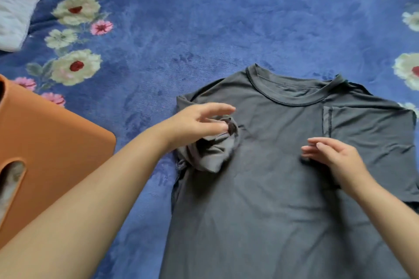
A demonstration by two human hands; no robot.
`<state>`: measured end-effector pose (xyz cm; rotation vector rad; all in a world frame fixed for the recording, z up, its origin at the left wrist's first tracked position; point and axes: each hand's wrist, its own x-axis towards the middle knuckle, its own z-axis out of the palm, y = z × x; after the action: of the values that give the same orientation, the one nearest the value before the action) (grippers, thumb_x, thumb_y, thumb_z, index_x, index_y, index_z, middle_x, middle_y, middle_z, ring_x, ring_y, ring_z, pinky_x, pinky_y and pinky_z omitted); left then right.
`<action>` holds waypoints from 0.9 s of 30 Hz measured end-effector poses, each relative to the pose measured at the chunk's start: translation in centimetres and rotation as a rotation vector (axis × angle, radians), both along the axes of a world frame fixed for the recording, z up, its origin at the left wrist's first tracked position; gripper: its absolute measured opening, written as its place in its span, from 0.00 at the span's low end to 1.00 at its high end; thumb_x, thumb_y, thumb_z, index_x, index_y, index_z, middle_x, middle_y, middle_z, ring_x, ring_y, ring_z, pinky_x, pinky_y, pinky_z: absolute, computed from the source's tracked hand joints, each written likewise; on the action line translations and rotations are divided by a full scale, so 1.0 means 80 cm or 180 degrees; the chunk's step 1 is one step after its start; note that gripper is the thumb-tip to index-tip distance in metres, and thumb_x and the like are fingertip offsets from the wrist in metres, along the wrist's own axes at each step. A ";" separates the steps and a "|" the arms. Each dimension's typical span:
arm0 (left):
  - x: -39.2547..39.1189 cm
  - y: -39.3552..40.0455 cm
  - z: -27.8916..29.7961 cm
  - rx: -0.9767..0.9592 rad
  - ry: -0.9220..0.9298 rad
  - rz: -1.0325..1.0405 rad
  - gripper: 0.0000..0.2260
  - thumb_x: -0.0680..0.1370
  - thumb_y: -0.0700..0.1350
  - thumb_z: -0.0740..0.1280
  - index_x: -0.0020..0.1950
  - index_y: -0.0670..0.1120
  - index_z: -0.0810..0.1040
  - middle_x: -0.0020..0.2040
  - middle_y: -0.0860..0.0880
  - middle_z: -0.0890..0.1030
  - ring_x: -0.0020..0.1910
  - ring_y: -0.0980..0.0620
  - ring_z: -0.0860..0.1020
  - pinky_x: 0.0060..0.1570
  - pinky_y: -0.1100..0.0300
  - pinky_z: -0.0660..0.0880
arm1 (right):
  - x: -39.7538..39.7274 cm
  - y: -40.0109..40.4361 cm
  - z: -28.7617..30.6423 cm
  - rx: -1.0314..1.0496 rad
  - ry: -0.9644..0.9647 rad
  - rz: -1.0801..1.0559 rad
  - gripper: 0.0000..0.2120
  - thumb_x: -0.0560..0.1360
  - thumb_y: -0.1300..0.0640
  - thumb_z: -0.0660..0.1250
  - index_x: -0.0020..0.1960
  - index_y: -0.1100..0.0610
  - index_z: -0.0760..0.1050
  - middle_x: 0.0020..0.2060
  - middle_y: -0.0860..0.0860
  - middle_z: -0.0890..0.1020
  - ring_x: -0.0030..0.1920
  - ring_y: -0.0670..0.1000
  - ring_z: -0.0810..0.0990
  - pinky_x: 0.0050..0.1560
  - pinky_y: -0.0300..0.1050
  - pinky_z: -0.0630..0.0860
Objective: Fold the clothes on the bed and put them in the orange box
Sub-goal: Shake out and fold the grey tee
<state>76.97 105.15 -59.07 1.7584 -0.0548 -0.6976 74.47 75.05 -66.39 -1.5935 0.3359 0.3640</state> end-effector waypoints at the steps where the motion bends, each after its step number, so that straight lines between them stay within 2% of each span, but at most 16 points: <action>1: -0.002 0.002 -0.009 -0.0019 -0.0370 0.0540 0.07 0.75 0.39 0.65 0.48 0.51 0.76 0.42 0.59 0.81 0.40 0.64 0.79 0.41 0.73 0.74 | 0.002 -0.007 0.000 -0.0089 -0.0031 -0.0010 0.29 0.38 0.27 0.74 0.33 0.44 0.83 0.29 0.48 0.83 0.30 0.44 0.82 0.35 0.31 0.78; 2: -0.006 0.009 -0.020 0.0059 -0.0684 0.1279 0.05 0.74 0.40 0.63 0.42 0.49 0.77 0.34 0.59 0.81 0.34 0.63 0.79 0.38 0.70 0.74 | 0.004 -0.012 -0.001 -0.0051 -0.0038 0.0045 0.31 0.37 0.26 0.73 0.33 0.43 0.83 0.29 0.48 0.83 0.29 0.44 0.82 0.35 0.31 0.78; 4: -0.015 0.024 -0.041 0.0566 -0.0922 0.2269 0.08 0.75 0.39 0.62 0.36 0.49 0.75 0.27 0.57 0.79 0.30 0.61 0.78 0.38 0.63 0.75 | 0.010 -0.003 0.003 -0.0096 -0.0037 0.0088 0.31 0.41 0.27 0.73 0.35 0.47 0.83 0.28 0.47 0.83 0.29 0.43 0.81 0.35 0.32 0.77; 6: -0.025 0.037 -0.062 0.1497 -0.0881 0.2175 0.06 0.74 0.39 0.64 0.39 0.47 0.77 0.33 0.52 0.81 0.35 0.54 0.78 0.43 0.59 0.74 | 0.018 0.025 0.012 -0.0181 0.0068 0.0350 0.23 0.60 0.34 0.72 0.41 0.52 0.80 0.30 0.49 0.83 0.28 0.42 0.80 0.34 0.31 0.76; 7: -0.031 0.041 -0.070 0.1926 -0.0827 0.1914 0.04 0.74 0.38 0.65 0.42 0.45 0.79 0.39 0.47 0.82 0.38 0.51 0.77 0.45 0.58 0.72 | 0.020 0.044 0.014 -0.0283 0.0143 0.0531 0.13 0.70 0.45 0.69 0.44 0.55 0.77 0.32 0.50 0.83 0.28 0.42 0.79 0.34 0.32 0.75; 8: -0.034 0.044 -0.079 0.2222 -0.0810 0.1663 0.06 0.73 0.37 0.65 0.47 0.43 0.79 0.45 0.44 0.81 0.40 0.50 0.76 0.47 0.59 0.71 | 0.022 0.066 0.016 -0.0538 0.0188 0.0759 0.06 0.75 0.53 0.66 0.45 0.56 0.75 0.37 0.52 0.82 0.30 0.43 0.79 0.35 0.34 0.74; 9: -0.035 0.046 -0.086 0.2358 -0.0819 0.1479 0.09 0.73 0.35 0.65 0.52 0.42 0.79 0.49 0.43 0.80 0.42 0.49 0.76 0.49 0.59 0.70 | 0.021 0.089 0.017 -0.0972 0.0113 0.1078 0.04 0.76 0.55 0.66 0.47 0.55 0.76 0.42 0.53 0.80 0.34 0.45 0.78 0.39 0.37 0.74; 11: -0.031 0.047 -0.089 0.2293 -0.0777 0.1361 0.13 0.74 0.36 0.65 0.58 0.43 0.77 0.52 0.44 0.77 0.44 0.50 0.75 0.51 0.61 0.69 | 0.006 0.132 0.006 -0.1886 -0.0416 0.1815 0.18 0.71 0.47 0.70 0.57 0.55 0.76 0.48 0.52 0.77 0.45 0.50 0.76 0.50 0.41 0.72; 13: -0.020 0.048 -0.092 0.1957 -0.0472 0.1481 0.17 0.74 0.42 0.68 0.63 0.46 0.74 0.48 0.48 0.75 0.44 0.50 0.73 0.50 0.61 0.67 | -0.009 0.169 -0.005 -0.2582 -0.1145 0.1984 0.27 0.66 0.46 0.71 0.61 0.56 0.74 0.48 0.54 0.76 0.49 0.56 0.76 0.50 0.48 0.75; 15: -0.012 0.050 -0.096 0.1590 -0.0131 0.1523 0.23 0.71 0.50 0.70 0.65 0.48 0.71 0.41 0.51 0.73 0.43 0.52 0.73 0.49 0.60 0.69 | -0.003 0.191 -0.017 -0.3055 -0.1797 0.1673 0.28 0.58 0.53 0.74 0.57 0.59 0.78 0.39 0.57 0.76 0.38 0.59 0.77 0.34 0.50 0.78; 17: -0.013 0.050 -0.098 0.1377 -0.0180 0.1405 0.24 0.67 0.52 0.68 0.62 0.50 0.70 0.38 0.53 0.73 0.35 0.59 0.73 0.44 0.65 0.70 | 0.019 0.204 -0.027 -0.3425 -0.2252 0.1542 0.26 0.51 0.59 0.77 0.50 0.56 0.81 0.34 0.56 0.75 0.31 0.58 0.75 0.28 0.44 0.71; 19: -0.022 0.051 -0.099 0.1163 -0.0292 0.1412 0.24 0.63 0.51 0.66 0.59 0.53 0.67 0.38 0.53 0.73 0.28 0.63 0.71 0.37 0.71 0.68 | 0.039 0.212 -0.023 -0.3820 -0.2662 0.1776 0.09 0.56 0.61 0.68 0.36 0.53 0.81 0.31 0.53 0.74 0.29 0.55 0.74 0.30 0.40 0.61; 21: -0.036 0.054 -0.103 0.1160 -0.0376 0.1370 0.26 0.63 0.50 0.66 0.60 0.54 0.66 0.40 0.52 0.72 0.30 0.61 0.70 0.39 0.68 0.69 | 0.052 0.206 -0.016 -0.3691 -0.2911 0.1787 0.12 0.59 0.63 0.54 0.28 0.56 0.76 0.29 0.52 0.74 0.27 0.54 0.72 0.31 0.40 0.57; 22: -0.043 0.055 -0.106 0.1372 -0.0519 0.1232 0.28 0.63 0.50 0.66 0.63 0.53 0.66 0.43 0.52 0.72 0.33 0.60 0.70 0.43 0.64 0.71 | 0.054 0.197 -0.008 -0.3429 -0.3001 0.1682 0.13 0.59 0.64 0.52 0.29 0.58 0.76 0.29 0.53 0.74 0.27 0.55 0.72 0.30 0.40 0.59; 25: -0.070 0.056 -0.118 0.2030 -0.1460 0.0690 0.29 0.66 0.55 0.63 0.66 0.53 0.65 0.53 0.48 0.73 0.48 0.53 0.70 0.50 0.54 0.74 | 0.051 0.150 0.006 -0.2823 -0.3322 0.1123 0.15 0.63 0.66 0.55 0.42 0.61 0.78 0.36 0.56 0.75 0.34 0.57 0.73 0.35 0.45 0.69; 27: -0.085 0.053 -0.129 0.2350 -0.2174 0.0447 0.23 0.68 0.54 0.60 0.61 0.51 0.66 0.58 0.46 0.69 0.53 0.50 0.69 0.49 0.50 0.76 | 0.044 0.107 0.001 -0.2962 -0.3132 0.1045 0.13 0.66 0.66 0.56 0.44 0.60 0.78 0.39 0.56 0.76 0.39 0.57 0.72 0.39 0.47 0.69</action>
<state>70.13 109.39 -69.40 2.6172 -0.1503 0.0441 78.01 83.64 -66.31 -2.5152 -0.6184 -0.4318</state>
